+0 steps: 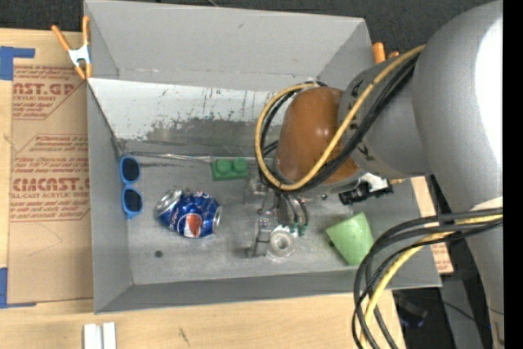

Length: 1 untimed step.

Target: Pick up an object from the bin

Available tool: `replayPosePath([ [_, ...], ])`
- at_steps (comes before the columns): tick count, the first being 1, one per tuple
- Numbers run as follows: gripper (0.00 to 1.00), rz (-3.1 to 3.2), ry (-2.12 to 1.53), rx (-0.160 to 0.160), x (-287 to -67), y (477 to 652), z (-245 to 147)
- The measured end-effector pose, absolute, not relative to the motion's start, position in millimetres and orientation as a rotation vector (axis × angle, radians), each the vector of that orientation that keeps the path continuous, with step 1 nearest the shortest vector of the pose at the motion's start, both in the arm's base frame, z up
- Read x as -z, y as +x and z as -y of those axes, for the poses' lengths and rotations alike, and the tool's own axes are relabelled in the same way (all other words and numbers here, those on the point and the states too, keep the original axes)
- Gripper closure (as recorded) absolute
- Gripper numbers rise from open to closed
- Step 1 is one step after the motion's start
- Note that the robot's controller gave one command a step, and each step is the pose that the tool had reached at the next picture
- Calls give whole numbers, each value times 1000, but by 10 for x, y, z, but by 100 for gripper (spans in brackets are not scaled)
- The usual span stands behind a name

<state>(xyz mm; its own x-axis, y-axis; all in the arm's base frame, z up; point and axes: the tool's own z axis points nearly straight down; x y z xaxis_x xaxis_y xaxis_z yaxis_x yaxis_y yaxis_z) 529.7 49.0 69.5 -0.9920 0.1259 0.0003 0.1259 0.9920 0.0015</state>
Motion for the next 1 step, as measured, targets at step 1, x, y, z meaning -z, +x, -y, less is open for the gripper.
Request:
replayPosePath([
  [1, 0, 3141, 120, 1, -698, 5705, -711],
])
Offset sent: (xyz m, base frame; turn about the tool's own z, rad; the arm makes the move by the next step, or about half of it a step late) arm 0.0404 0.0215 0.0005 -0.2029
